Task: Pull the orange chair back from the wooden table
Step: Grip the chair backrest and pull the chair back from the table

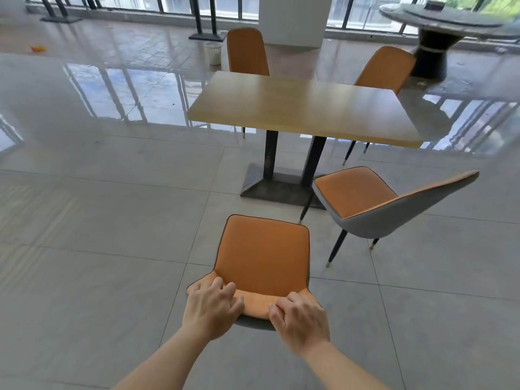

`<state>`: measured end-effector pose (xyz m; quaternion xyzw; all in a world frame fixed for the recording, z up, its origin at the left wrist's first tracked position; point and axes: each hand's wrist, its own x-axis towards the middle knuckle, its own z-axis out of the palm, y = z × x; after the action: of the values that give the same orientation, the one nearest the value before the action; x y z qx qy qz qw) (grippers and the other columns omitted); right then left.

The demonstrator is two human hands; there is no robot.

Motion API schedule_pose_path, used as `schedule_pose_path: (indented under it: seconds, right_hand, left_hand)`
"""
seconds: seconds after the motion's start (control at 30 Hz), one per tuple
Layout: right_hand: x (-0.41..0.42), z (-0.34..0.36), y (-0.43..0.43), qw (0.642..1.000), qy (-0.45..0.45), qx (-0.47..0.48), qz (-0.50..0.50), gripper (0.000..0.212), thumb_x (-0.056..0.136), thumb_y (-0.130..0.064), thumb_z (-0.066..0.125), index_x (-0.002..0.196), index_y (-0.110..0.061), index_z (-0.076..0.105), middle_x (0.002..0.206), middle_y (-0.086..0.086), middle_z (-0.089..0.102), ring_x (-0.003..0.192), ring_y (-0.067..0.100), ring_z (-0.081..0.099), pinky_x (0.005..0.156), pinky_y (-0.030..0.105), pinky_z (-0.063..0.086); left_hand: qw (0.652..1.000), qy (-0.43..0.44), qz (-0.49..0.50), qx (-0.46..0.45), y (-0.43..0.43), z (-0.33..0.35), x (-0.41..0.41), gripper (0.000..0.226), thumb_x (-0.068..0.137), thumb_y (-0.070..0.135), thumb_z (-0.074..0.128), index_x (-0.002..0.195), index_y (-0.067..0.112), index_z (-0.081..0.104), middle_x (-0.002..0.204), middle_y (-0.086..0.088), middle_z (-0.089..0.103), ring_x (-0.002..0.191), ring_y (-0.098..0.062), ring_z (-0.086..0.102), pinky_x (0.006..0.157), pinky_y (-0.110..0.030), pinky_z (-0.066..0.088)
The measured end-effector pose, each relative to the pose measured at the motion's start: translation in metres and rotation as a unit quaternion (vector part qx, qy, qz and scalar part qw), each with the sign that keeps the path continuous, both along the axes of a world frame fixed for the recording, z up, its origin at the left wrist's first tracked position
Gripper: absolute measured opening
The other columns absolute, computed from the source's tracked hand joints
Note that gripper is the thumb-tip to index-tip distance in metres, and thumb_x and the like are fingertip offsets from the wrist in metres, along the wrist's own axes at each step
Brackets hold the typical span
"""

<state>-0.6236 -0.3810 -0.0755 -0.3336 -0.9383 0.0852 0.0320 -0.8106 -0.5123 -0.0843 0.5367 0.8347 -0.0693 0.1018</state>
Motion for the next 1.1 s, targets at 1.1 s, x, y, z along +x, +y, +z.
schedule_pose_path:
  seconds: [1.1]
  right_hand:
    - [-0.143,-0.006,0.174,0.999,0.032,0.008,0.037,0.056,0.092,-0.059,0.027,0.071,-0.024,0.066,0.074,-0.003,0.061,0.067,0.02,0.051,0.056,0.033,0.044]
  left_hand:
    - [0.987,0.035,0.117,0.102,0.162,0.001,-0.127,0.048,0.085,0.055,0.015,0.072,0.024,0.049,0.074,0.002,0.048,0.074,-0.021,0.053,0.066,-0.034,0.04]
